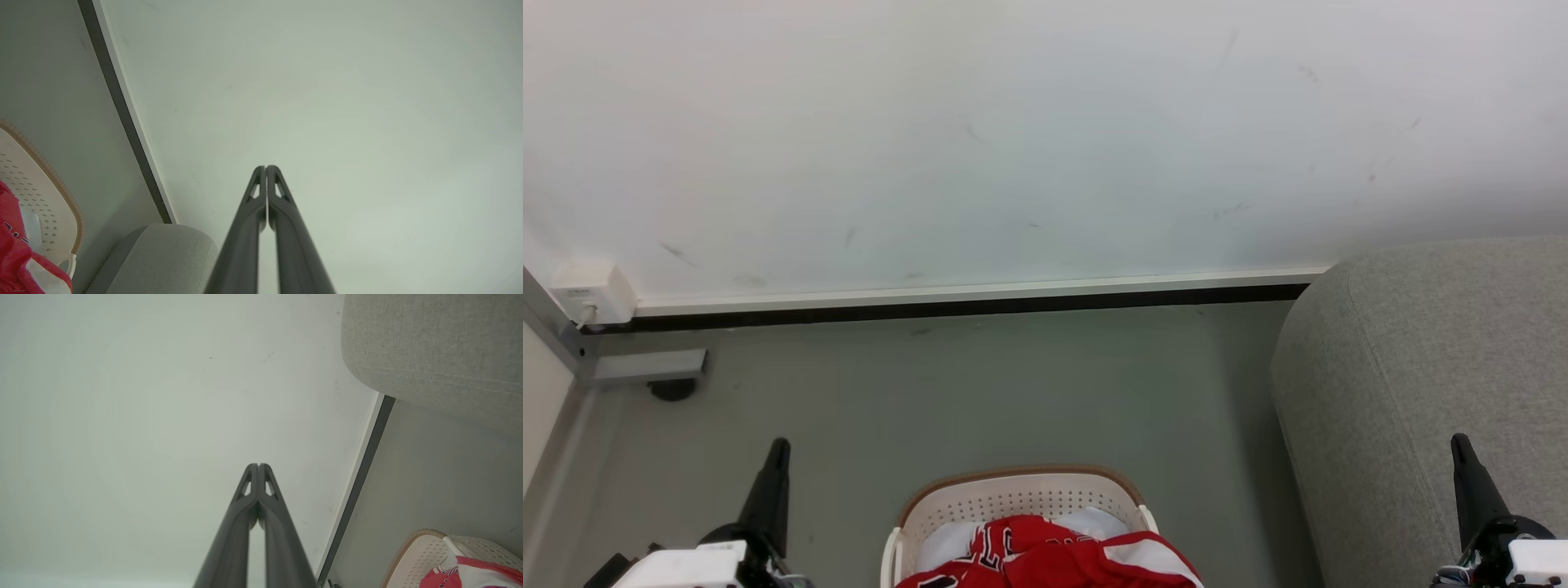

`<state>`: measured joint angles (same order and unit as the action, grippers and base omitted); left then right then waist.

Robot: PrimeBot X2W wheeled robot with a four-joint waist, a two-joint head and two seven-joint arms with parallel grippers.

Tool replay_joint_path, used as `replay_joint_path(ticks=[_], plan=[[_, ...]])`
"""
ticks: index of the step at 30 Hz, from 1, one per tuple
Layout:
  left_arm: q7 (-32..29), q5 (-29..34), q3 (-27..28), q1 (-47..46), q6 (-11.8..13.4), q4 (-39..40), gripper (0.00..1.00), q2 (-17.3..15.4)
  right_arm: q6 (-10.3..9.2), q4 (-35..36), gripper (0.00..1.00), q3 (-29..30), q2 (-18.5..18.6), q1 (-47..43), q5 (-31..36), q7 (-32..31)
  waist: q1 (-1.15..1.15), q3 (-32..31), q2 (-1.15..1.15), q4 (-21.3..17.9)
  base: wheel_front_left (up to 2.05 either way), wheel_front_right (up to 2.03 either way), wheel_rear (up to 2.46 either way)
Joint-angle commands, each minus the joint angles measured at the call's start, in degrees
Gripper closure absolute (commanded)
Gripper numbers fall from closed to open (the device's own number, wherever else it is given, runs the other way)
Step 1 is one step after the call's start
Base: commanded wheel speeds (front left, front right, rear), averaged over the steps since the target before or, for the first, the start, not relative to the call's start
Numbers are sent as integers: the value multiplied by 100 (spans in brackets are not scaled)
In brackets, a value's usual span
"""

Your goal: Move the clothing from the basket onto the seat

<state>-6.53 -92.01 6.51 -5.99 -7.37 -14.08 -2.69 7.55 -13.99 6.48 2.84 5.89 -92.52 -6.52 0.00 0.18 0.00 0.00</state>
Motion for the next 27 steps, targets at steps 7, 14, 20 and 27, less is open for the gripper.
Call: replay_joint_path(ticks=[7,14,20,27], plan=[[-16,-79,9,-46,-28,18,100,-41,-14,-13,100,13,7,75,26,-14,0,0,0,0,0,0,0],[38,11,-34,121,19,-149,0,47,0,-114,0,-39,-43,-133,5,34,0,2,0,0,0,0,0],[218,96,-137,66,16,-87,0,40,-1,33,0,-177,-37,-141,71,215,0,8,0,3,0,0,0],[409,525,-198,3,12,15,0,32,-1,210,0,-316,-31,-139,276,407,0,22,0,10,0,0,0]])
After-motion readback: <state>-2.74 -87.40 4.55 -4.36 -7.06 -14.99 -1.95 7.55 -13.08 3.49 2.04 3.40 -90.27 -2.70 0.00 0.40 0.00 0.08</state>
